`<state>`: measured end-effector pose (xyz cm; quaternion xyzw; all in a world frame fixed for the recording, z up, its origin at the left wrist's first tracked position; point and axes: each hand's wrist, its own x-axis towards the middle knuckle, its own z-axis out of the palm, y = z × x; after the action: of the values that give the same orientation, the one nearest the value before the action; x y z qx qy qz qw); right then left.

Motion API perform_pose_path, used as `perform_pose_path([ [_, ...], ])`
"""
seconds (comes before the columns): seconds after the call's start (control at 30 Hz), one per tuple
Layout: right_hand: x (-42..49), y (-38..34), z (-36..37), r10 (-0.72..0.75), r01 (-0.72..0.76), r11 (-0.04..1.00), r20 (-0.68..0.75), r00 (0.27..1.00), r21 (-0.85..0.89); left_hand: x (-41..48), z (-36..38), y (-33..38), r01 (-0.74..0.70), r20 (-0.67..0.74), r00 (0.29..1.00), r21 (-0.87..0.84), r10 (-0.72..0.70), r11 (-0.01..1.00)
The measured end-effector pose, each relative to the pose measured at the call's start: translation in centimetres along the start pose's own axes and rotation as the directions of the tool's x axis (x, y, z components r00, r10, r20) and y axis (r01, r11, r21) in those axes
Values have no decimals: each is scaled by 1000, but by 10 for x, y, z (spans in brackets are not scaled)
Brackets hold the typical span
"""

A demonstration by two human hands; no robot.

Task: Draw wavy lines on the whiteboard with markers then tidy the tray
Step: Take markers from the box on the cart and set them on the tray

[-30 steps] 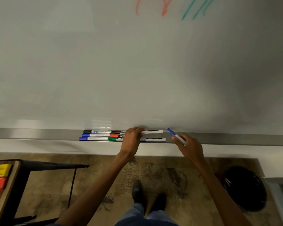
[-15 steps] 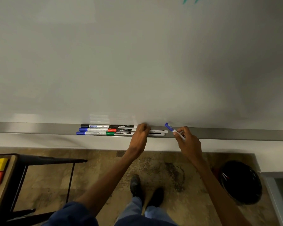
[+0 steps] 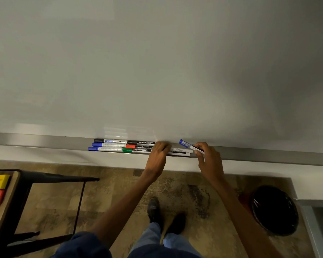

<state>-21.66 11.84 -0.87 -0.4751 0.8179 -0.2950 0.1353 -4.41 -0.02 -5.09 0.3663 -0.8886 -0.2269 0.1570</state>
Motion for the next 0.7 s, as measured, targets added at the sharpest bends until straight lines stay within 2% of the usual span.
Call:
perform_pose_path([
  [0.13,8,-15,14,-83,80,996,-82,993,-39,-7,-9,-5,80,-93,993,47,-75,996],
  [0.27,12,-22,36,-68,67,998,-148,987,-14,-18,-16,-19,149,-183,974,68,-134,986],
  [0.37,13,-24,51,-66,59,997,-145,987,-53,-23,-19,-30,147,-158,979,93,-132,985],
  [0.5,18,-22,68,-137,115,979,-126,983,-169,-27,-16,-33,90,-57,995,155,-82,984],
  [0.7,25,-17,82,-221,175,923,-98,970,-344,-28,-8,-32,131,-15,991,161,-130,978],
])
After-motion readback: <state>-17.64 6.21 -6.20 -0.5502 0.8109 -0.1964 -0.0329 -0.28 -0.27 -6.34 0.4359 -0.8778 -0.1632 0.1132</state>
